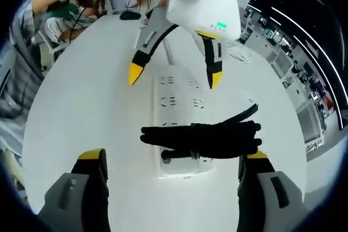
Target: Straighten the power strip on the desk, plug the charger into it
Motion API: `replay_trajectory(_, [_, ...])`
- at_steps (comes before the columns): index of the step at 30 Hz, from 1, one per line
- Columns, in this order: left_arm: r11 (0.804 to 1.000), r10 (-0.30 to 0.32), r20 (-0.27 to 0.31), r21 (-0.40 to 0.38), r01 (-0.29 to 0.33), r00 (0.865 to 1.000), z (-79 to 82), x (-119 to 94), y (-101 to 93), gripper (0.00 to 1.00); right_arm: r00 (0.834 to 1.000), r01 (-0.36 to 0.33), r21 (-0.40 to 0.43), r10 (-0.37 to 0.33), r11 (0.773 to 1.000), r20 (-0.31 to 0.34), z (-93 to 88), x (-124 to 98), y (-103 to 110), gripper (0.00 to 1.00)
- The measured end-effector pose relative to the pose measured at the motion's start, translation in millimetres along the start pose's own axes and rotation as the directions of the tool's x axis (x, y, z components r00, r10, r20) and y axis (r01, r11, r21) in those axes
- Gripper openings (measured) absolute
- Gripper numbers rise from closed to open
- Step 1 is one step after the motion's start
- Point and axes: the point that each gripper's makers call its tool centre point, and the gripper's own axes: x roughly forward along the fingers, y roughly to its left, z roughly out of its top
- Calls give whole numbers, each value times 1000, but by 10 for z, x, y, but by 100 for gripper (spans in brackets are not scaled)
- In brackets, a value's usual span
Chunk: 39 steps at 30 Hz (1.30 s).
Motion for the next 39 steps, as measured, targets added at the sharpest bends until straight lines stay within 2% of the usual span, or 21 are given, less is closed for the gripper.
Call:
replay_trajectory(4, [1000,21,27,1,-21,999,4,-62,-40,99,1000,13,17,-13,1000,16,-2,-59,-2,100])
replay_trajectory(9, [999,54,110,-10,-53,992,32,-161,-100,99,996,48,52,-52,998,77,28,-159,-27,100])
replay_trajectory(11, [997,75,140,-19,-73,987,8,-245,-61,99,993,68,63,-74,996,93,30,-198,-56,100])
replay_trajectory(16, [993,117,178,-37,-113,977,-4,-369,-72,99,982,89,104,-105,991,155,88,-307,-67,100])
replay_trajectory(20, [989,150,235,-50,-142,960,52,-452,-111,99,970,121,126,-145,985,197,129,-371,-76,100])
replay_trajectory(22, [989,146,269,-52,-137,952,75,-470,-175,99,963,141,138,-168,980,210,137,-389,-80,100])
replay_trajectory(26, [986,166,276,-57,-156,947,40,-471,-204,99,949,157,165,-195,974,248,168,-431,-52,100])
replay_trajectory(29, [982,191,305,-71,-177,933,40,-502,-199,99,938,175,178,-219,968,268,193,-465,-42,100])
replay_trajectory(30, [980,198,325,-82,-181,925,62,-527,-170,99,933,186,189,-233,964,274,202,-488,-45,100])
replay_trajectory(32, [978,206,405,-89,-186,891,148,-588,-156,99,911,203,236,-272,950,310,254,-546,-61,100])
replay_trajectory(33, [977,214,422,-102,-188,881,149,-607,-150,99,901,212,250,-288,945,325,261,-586,-118,100])
replay_trajectory(34, [977,214,420,-107,-186,882,120,-621,-137,99,897,217,250,-294,944,331,268,-604,-120,100])
replay_trajectory(39, [974,226,465,-108,-199,856,114,-669,-169,99,870,263,277,-351,924,345,268,-701,-172,100])
